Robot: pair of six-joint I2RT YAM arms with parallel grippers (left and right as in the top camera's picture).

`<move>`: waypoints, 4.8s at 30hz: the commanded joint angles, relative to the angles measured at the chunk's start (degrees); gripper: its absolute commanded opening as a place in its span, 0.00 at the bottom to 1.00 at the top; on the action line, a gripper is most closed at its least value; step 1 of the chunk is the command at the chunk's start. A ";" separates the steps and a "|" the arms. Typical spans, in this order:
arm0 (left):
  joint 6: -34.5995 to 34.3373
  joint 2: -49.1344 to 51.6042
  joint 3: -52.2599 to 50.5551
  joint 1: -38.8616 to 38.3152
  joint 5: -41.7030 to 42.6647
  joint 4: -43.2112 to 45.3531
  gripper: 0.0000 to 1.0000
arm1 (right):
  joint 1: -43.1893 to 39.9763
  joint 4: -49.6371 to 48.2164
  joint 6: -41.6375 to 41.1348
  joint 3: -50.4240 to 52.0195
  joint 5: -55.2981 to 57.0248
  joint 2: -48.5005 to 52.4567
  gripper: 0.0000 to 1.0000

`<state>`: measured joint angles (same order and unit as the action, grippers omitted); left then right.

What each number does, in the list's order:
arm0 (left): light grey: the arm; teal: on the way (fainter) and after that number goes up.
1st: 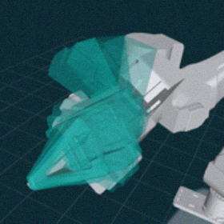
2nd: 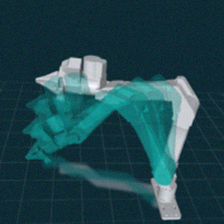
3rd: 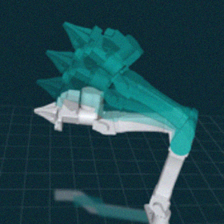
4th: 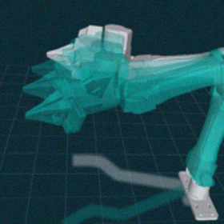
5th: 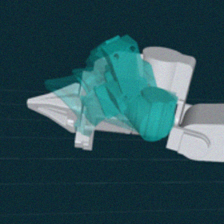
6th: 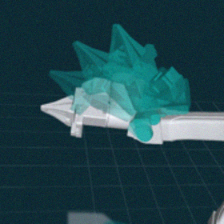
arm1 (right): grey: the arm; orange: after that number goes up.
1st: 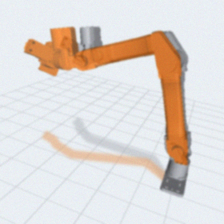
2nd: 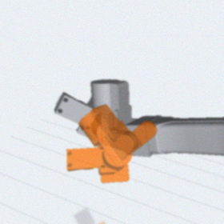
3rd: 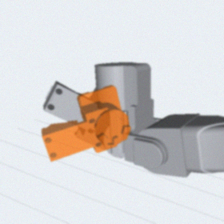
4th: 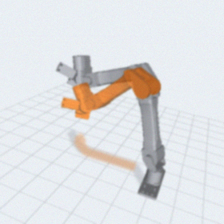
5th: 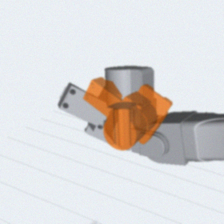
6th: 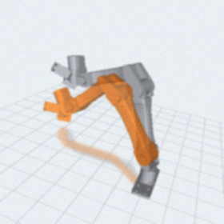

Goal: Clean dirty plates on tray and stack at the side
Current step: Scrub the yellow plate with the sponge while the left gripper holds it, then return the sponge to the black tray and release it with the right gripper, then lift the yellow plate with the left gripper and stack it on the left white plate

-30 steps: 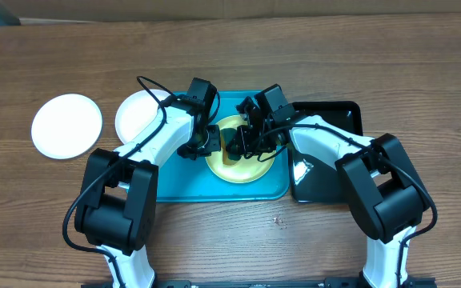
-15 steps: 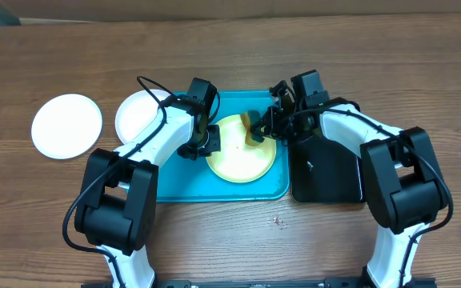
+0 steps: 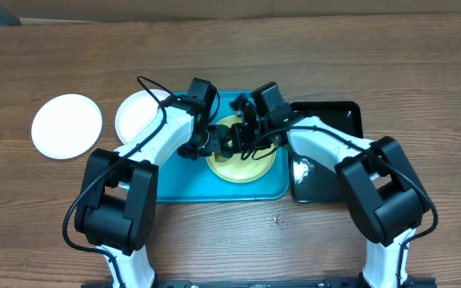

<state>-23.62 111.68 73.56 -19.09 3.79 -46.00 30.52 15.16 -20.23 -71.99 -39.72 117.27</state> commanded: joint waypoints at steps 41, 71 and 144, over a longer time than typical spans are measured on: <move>1.81 0.76 0.04 -0.07 -1.05 -0.44 0.04 | -26.47 34.64 10.97 -3.69 22.29 -16.24 0.04; 5.66 0.72 24.76 0.04 -9.99 -15.41 0.04 | -34.36 50.31 8.74 -21.62 30.71 -15.52 0.89; 4.74 5.42 38.42 46.07 14.75 -23.87 0.04 | -46.77 48.39 8.66 -22.88 31.56 -15.43 1.00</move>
<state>-18.09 117.40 110.54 21.76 19.51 -67.59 -16.10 63.88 -11.35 -94.21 -8.56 102.30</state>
